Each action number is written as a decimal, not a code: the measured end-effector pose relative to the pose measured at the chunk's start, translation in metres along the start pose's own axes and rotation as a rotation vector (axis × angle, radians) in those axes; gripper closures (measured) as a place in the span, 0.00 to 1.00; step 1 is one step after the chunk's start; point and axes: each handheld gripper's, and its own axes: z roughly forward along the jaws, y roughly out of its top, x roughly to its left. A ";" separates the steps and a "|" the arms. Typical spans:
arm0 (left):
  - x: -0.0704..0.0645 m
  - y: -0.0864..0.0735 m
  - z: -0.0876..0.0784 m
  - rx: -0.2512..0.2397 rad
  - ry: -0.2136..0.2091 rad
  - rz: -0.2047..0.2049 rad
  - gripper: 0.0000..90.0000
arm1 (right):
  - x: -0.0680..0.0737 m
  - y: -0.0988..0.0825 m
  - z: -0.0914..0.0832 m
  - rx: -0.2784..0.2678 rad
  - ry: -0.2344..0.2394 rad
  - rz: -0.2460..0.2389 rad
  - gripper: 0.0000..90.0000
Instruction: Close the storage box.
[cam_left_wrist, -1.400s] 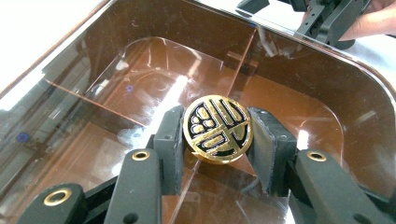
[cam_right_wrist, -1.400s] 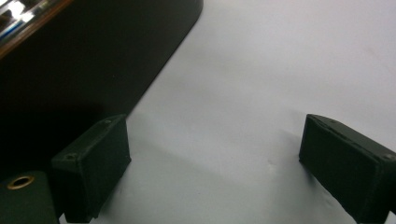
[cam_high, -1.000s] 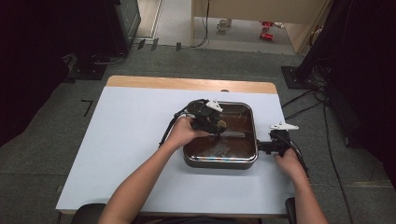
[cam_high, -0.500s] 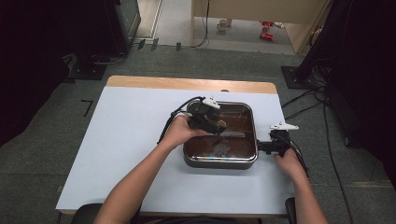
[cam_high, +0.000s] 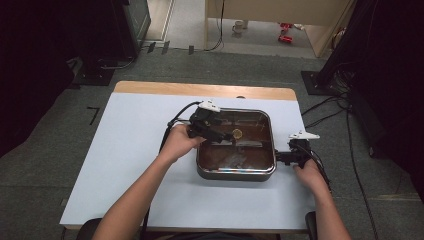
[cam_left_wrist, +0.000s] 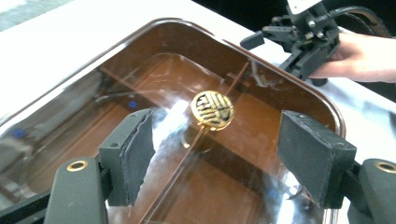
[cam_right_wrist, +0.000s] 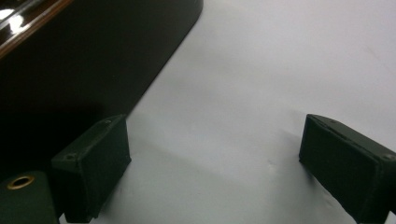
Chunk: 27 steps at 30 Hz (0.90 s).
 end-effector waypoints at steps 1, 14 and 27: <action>0.000 -0.002 -0.004 -0.001 0.016 0.005 0.30 | 0.000 0.000 0.000 -0.001 0.000 -0.003 0.09; 0.002 -0.030 -0.036 -0.004 0.099 0.003 0.30 | 0.000 0.000 0.000 -0.001 0.000 -0.001 0.09; -0.001 -0.057 -0.062 -0.019 0.167 0.006 0.29 | 0.000 0.000 0.000 -0.001 0.000 0.000 0.09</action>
